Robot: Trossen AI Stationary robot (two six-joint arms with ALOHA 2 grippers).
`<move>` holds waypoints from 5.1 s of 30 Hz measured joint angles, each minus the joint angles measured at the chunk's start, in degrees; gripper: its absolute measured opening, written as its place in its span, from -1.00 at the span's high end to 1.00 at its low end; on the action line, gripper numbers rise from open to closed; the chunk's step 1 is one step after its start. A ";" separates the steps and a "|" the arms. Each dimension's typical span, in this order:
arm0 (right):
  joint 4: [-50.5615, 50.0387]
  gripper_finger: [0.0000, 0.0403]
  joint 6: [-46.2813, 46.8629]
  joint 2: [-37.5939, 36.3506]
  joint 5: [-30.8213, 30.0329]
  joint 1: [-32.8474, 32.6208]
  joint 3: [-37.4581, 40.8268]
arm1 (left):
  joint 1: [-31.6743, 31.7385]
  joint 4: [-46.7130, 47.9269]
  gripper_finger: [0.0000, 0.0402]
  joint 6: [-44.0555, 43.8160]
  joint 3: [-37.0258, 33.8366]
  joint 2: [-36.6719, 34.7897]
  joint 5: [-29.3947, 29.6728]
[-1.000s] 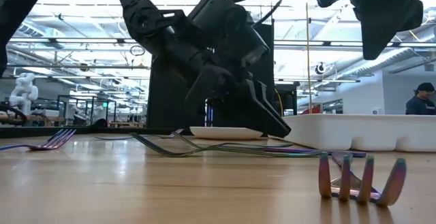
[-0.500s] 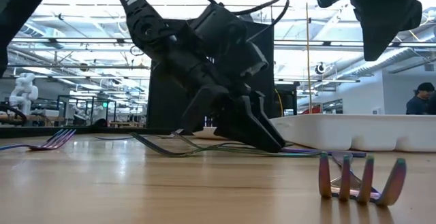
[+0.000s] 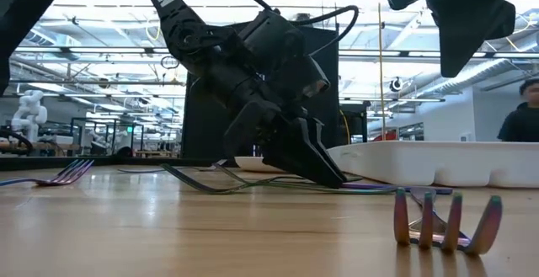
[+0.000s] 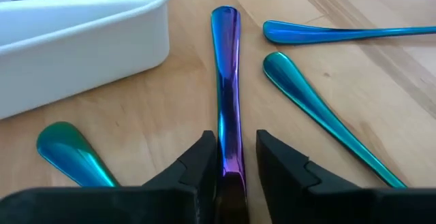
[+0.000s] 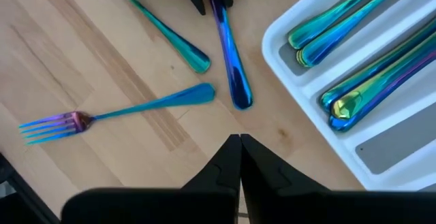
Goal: Sort silverware
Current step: Put the purple knife on the white silverware tray
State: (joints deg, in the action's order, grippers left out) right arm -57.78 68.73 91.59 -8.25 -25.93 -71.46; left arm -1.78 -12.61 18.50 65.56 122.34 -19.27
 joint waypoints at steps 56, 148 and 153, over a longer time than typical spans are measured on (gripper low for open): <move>-0.96 1.00 -2.34 0.00 -0.76 0.78 0.00 | 0.22 -1.13 0.75 -0.33 -0.28 -0.59 1.48; 38.98 0.29 -32.44 12.46 -11.24 5.42 13.73 | 1.18 9.56 0.23 -2.99 0.03 -3.20 -2.14; 39.09 0.29 -33.02 12.46 -11.53 5.83 13.73 | 1.20 12.08 0.36 -2.99 0.09 -2.94 -1.89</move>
State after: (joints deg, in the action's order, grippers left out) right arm -18.69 35.70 104.06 -19.79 -20.10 -57.74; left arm -0.58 -0.53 15.51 65.65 119.41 -21.16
